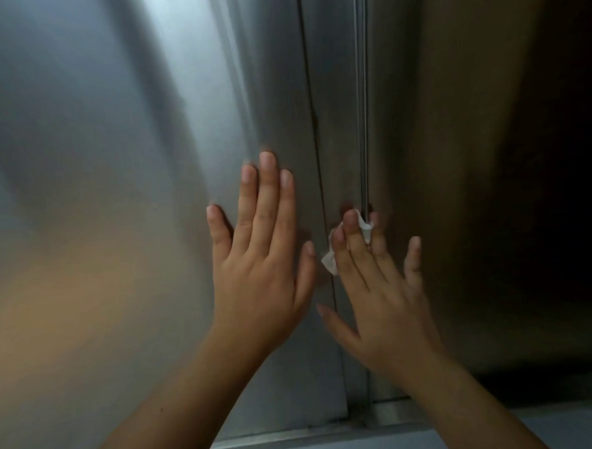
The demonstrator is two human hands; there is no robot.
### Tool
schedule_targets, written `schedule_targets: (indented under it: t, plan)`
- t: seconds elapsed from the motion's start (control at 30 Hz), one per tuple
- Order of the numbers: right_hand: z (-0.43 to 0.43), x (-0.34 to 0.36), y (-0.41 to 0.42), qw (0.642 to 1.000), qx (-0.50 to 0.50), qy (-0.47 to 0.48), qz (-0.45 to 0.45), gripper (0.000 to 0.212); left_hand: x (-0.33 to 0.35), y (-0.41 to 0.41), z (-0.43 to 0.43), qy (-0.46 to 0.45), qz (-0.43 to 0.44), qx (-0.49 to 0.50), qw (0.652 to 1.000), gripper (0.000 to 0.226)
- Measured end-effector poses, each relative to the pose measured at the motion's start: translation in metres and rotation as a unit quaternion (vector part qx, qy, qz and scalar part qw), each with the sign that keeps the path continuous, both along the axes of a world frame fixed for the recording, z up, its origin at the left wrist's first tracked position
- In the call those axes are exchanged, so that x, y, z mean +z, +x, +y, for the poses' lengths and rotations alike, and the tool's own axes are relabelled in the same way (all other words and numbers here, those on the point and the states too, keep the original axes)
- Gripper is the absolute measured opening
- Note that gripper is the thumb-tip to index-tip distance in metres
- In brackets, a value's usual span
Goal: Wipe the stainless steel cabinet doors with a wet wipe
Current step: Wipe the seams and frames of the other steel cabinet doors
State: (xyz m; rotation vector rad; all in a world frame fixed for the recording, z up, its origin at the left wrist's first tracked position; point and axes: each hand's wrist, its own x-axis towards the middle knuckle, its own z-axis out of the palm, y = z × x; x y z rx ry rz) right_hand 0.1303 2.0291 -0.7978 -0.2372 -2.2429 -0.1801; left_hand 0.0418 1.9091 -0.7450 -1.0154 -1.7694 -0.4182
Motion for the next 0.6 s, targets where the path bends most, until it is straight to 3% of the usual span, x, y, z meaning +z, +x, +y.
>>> schedule_targets:
  t: [0.23, 0.4, 0.6]
  plan:
    - [-0.007, 0.076, -0.002, 0.999, -0.004, -0.022, 0.037, 0.075, 0.045, -0.003, -0.012, -0.054, 0.043, 0.015, 0.997, 0.062]
    - [-0.009, 0.122, 0.000, 0.999, -0.020, -0.025, 0.021, 0.078, 0.105, -0.007, -0.014, -0.004, 0.027, 0.019, 0.999, 0.066]
    - [-0.011, 0.170, -0.003, 0.999, -0.036, -0.032, 0.017, 0.080, 0.158, -0.016, -0.012, -0.026, 0.065, 0.025, 0.997, 0.070]
